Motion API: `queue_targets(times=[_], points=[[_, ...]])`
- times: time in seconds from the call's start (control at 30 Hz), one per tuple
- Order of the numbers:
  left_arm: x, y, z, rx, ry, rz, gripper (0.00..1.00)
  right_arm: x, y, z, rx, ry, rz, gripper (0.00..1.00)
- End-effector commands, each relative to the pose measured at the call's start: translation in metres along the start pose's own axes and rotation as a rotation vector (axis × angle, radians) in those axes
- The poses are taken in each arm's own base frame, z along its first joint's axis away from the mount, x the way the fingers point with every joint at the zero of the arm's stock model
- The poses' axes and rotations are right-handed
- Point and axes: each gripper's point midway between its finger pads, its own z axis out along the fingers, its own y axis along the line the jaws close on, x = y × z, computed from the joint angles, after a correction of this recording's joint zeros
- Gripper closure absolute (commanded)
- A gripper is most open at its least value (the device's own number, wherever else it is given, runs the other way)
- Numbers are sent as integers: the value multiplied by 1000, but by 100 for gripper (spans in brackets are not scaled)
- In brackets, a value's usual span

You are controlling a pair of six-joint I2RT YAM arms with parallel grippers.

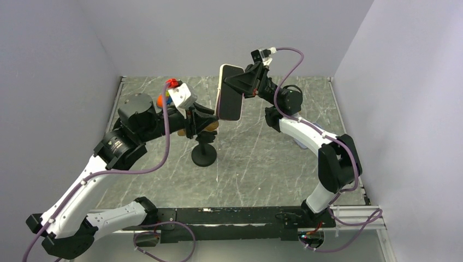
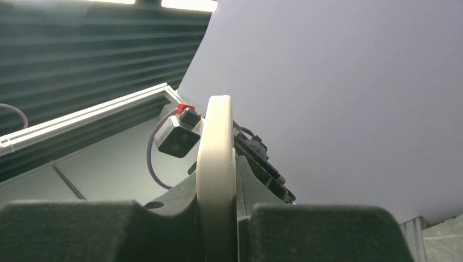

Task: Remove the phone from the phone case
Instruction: Remove the phone case from the phone.

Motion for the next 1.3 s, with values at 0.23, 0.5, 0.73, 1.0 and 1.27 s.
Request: queue_targets(times=[0.23, 0.5, 0.73, 1.0, 1.27], points=[[1, 88, 9, -425, -6, 0, 100, 58, 108, 10, -226, 193, -98, 100], [-2, 60, 36, -265, -15, -231, 77, 55, 96, 12, -235, 185, -96, 100], [6, 66, 56, -263, -24, -386, 63, 62, 100, 17, -247, 172, -177, 100], [6, 67, 71, -176, -134, -531, 58, 64, 89, 29, -201, 136, -246, 100], [1, 72, 74, -180, -180, -401, 100, 56, 84, 44, -110, 66, -354, 100]])
